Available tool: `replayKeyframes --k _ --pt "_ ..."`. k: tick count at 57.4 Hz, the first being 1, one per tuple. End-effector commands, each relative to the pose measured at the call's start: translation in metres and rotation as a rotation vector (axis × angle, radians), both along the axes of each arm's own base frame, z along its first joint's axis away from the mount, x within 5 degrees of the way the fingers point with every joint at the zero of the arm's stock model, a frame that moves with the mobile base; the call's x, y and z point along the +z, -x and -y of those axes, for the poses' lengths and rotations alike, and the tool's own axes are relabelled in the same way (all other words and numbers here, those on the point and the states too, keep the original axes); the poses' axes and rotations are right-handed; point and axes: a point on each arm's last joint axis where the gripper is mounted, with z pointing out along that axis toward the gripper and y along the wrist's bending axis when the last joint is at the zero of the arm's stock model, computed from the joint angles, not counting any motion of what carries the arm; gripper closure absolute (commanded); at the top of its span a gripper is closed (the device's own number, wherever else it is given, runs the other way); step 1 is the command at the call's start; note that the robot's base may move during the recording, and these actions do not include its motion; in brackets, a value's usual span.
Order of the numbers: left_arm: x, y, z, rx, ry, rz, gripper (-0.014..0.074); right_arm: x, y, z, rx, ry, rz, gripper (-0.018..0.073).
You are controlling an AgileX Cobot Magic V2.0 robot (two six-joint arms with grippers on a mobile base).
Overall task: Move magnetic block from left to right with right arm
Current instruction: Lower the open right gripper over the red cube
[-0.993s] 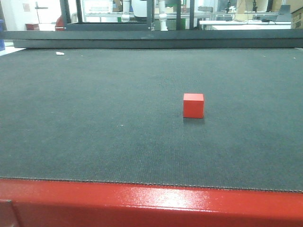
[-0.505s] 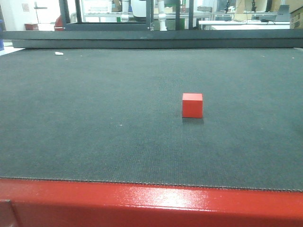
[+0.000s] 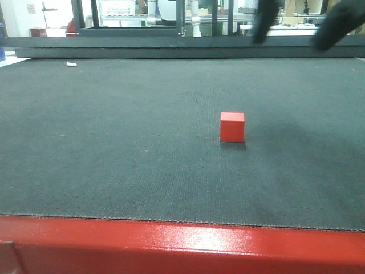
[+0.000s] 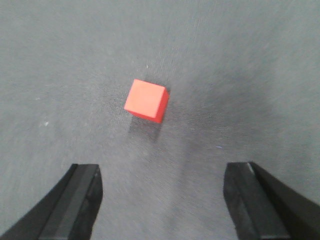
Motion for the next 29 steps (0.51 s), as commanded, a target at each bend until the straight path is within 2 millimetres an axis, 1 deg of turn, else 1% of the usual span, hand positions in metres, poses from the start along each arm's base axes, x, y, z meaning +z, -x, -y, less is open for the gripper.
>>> replayKeyframes --k 1,9,11,20,29 --pt "0.006 0.001 -0.001 0.010 0.016 0.088 0.0722 0.013 -0.022 -0.016 -0.063 -0.023 0.015 -0.0043" --pt "0.006 0.001 -0.001 0.010 0.016 0.088 0.0722 -0.002 -0.050 -0.045 -0.051 0.012 -0.058 -0.0043" --pt "0.006 0.001 -0.001 0.010 0.016 0.088 0.0722 -0.006 -0.056 -0.049 -0.051 0.020 -0.071 -0.0043" --pt "0.006 0.001 -0.001 0.010 0.016 0.088 0.0722 -0.022 -0.076 -0.060 -0.065 0.040 -0.107 -0.0043" --pt "0.006 0.001 -0.001 0.010 0.016 0.088 0.0722 -0.039 -0.089 -0.056 -0.104 0.055 -0.145 -0.0043"
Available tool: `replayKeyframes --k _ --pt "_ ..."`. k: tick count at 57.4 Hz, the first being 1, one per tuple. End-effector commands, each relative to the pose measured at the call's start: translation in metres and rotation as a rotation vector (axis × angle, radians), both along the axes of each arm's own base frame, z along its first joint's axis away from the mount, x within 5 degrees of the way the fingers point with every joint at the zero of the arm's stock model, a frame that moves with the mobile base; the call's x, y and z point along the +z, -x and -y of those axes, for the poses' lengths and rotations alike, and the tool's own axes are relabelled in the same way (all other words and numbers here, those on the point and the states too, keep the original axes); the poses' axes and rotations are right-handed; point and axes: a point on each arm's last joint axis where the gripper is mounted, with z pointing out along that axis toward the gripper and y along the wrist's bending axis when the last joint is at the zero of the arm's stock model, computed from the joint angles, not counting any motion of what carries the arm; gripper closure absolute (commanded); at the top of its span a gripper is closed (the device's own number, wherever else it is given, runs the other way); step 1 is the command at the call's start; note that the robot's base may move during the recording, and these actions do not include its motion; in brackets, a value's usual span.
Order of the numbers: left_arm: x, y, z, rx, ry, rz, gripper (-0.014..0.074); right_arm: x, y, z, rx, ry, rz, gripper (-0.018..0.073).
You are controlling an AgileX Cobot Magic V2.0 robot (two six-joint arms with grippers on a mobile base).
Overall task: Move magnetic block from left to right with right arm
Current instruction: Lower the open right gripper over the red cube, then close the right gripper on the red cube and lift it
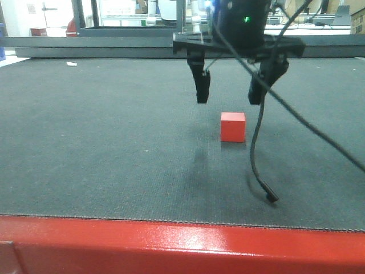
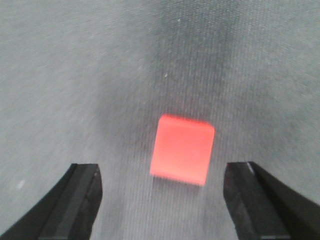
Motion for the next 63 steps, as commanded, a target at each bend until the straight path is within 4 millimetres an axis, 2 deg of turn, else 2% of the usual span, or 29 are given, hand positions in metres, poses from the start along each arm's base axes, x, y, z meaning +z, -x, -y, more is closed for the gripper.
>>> replayKeyframes --k 1,21,28,34,41,51,63 --pt "0.006 0.001 -0.001 0.010 0.016 0.088 0.0722 0.026 -0.005 0.008 -0.022 -0.022 0.084 -0.0043" --pt "0.006 0.001 -0.001 0.010 0.016 0.088 0.0722 0.001 -0.017 0.006 -0.030 -0.014 0.051 -0.0022" --pt "0.006 0.001 -0.001 0.010 0.016 0.088 0.0722 -0.006 -0.019 0.005 -0.029 -0.010 0.043 0.0074" --pt "0.006 0.001 -0.001 0.010 0.016 0.088 0.0722 -0.006 -0.020 0.005 -0.027 -0.007 0.050 0.0190" --pt "0.006 0.001 -0.001 0.010 0.016 0.088 0.0722 -0.006 -0.021 0.006 -0.015 0.009 0.060 0.0254" --pt "0.006 0.001 -0.001 0.010 0.016 0.088 0.0722 0.012 -0.019 0.014 0.017 0.012 0.104 0.0260" --pt "0.006 0.001 -0.001 0.010 0.016 0.088 0.0722 0.064 -0.007 0.046 0.093 0.027 0.245 0.0304"
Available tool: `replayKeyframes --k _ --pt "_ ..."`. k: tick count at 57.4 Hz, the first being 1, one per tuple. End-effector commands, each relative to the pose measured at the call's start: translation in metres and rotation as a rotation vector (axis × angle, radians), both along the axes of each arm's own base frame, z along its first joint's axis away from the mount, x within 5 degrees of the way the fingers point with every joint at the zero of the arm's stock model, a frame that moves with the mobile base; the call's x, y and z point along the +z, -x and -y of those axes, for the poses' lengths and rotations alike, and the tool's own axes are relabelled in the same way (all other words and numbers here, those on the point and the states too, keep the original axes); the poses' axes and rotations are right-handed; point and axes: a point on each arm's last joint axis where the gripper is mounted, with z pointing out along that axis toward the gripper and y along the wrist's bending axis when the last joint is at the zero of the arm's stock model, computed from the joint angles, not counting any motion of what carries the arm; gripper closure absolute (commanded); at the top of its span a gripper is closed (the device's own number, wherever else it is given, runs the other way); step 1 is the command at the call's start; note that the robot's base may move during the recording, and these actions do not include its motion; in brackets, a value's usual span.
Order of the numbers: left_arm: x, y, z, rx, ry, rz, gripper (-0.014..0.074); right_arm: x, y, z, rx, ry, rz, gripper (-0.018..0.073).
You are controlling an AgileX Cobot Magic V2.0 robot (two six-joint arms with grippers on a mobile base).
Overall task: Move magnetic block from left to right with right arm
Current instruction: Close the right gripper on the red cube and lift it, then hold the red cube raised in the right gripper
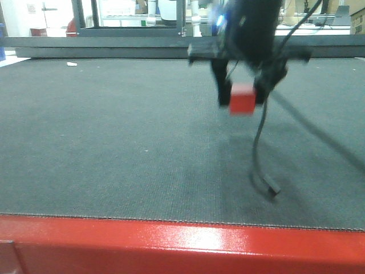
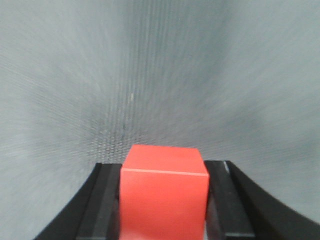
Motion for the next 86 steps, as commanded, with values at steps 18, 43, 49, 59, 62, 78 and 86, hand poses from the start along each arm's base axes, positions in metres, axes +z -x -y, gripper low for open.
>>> replayKeyframes --k 18,43,49,59,62,78,86 --pt "0.006 0.001 -0.001 0.010 0.016 0.088 0.0722 0.091 0.074 0.101 0.078 0.034 0.325 0.0341" --pt "0.006 0.001 -0.001 0.010 0.016 0.088 0.0722 0.069 0.224 0.162 0.007 0.048 0.554 0.0341" --pt "0.006 0.001 -0.001 0.010 0.016 0.088 0.0722 0.067 0.253 0.165 0.010 0.047 0.619 0.0341" --pt "0.006 0.001 -0.001 0.010 0.016 0.088 0.0722 0.076 0.298 0.170 0.005 0.040 0.781 0.0341" --pt "0.006 0.001 -0.001 0.010 0.016 0.088 0.0722 0.080 0.307 0.171 0.004 0.038 0.822 0.0341" --pt "0.006 0.001 -0.001 0.010 0.016 0.088 0.0722 0.094 0.350 0.175 -0.007 0.019 1.039 0.0341" --pt "0.006 0.001 -0.001 0.010 0.016 0.088 0.0722 0.103 0.372 0.177 -0.012 0.004 1.198 0.0341"
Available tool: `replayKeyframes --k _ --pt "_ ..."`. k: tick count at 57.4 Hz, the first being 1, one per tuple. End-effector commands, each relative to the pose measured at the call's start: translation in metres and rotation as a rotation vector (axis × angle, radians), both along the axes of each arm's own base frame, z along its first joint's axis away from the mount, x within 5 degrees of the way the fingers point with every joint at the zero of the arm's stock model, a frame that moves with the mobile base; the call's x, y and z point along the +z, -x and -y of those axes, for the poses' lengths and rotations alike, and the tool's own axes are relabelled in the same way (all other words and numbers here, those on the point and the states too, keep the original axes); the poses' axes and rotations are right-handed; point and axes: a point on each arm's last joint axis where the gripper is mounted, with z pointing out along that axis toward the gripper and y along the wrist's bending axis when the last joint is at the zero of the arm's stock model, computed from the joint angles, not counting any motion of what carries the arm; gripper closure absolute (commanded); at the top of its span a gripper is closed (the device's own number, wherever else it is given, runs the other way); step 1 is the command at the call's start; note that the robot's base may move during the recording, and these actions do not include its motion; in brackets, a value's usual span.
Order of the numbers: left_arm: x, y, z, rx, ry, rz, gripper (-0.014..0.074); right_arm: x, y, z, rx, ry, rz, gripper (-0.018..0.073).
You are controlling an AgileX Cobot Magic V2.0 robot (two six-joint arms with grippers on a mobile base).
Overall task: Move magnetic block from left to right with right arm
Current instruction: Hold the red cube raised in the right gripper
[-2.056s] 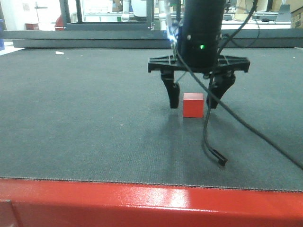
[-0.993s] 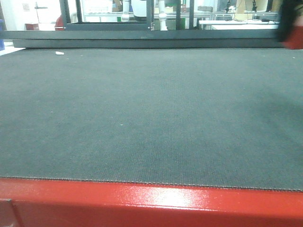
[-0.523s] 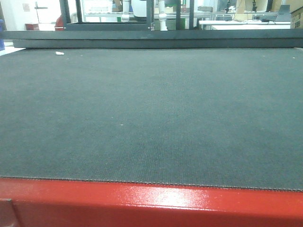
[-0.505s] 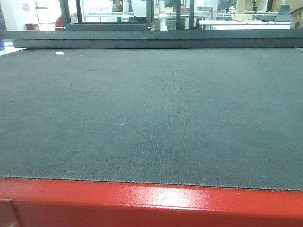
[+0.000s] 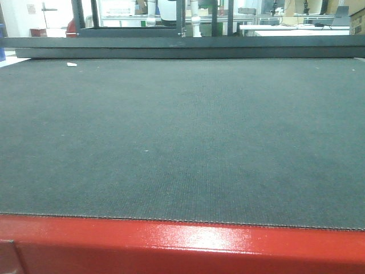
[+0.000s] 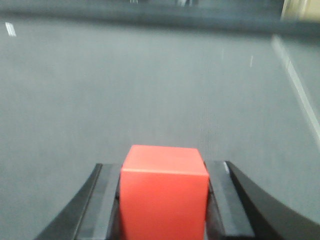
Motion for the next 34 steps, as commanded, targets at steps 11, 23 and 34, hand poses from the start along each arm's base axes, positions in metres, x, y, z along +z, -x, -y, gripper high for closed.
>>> replayKeyframes --k 11,23,34 --pt "0.0060 0.0012 -0.0010 0.010 0.016 0.088 0.0722 0.0253 0.0206 0.0018 0.000 -0.006 0.280 0.0344" --pt "0.0060 0.0012 -0.0010 0.010 0.016 0.088 0.0722 0.0246 0.0200 0.0017 0.000 -0.006 0.275 0.0344" --pt "0.0060 0.0012 -0.0010 0.010 0.016 0.088 0.0722 0.0246 0.0200 0.0017 0.000 -0.006 0.275 0.0344"
